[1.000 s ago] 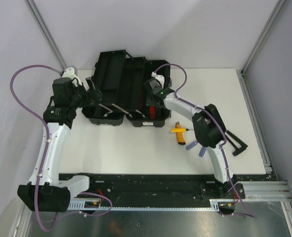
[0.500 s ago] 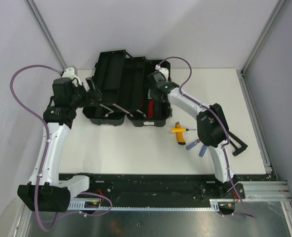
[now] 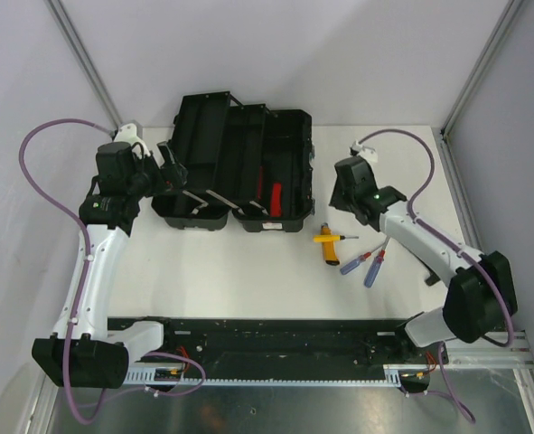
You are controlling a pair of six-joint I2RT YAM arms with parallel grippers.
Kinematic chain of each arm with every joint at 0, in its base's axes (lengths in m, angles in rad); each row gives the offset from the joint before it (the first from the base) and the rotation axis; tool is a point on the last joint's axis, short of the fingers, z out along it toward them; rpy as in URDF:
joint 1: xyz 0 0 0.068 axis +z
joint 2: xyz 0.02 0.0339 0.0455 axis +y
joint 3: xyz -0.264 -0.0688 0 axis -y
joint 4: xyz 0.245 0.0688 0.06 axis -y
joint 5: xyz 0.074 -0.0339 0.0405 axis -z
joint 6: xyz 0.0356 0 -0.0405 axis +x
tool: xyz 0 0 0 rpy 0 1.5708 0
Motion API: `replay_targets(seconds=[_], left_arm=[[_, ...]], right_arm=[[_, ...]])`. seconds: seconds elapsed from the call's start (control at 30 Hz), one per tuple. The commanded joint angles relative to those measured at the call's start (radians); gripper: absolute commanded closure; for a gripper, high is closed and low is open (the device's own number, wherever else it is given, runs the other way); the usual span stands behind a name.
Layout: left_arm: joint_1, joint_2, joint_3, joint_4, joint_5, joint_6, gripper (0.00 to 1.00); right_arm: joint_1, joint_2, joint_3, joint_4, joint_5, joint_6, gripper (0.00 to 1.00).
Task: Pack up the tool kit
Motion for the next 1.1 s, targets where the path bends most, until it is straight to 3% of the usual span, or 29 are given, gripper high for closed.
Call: replay_targets(seconds=[0.0,0.17,0.43,1.07], left_arm=[[-0.002,-0.006,0.036,0.008,0.033,0.003,0.04],[-0.002,-0.015,0.029,0.008,0.041,-0.002,0.04],[-0.003,-0.016,0.022,0.008,0.043,-0.006,0.04],[-0.003,-0.016,0.020,0.009,0.027,-0.002,0.04]], right_arm=[[-0.026,0.061,-0.089,0.011,-0.064,0.078,0.71],[-0.078,0.181,-0.096,0.092,-0.172,0.091,0.84],[-0.103,0.346,-0.096,0.076,-0.235,0.050,0.88],[-0.035,0.143,-0.205,-0.109,-0.227,-0.008,0.86]])
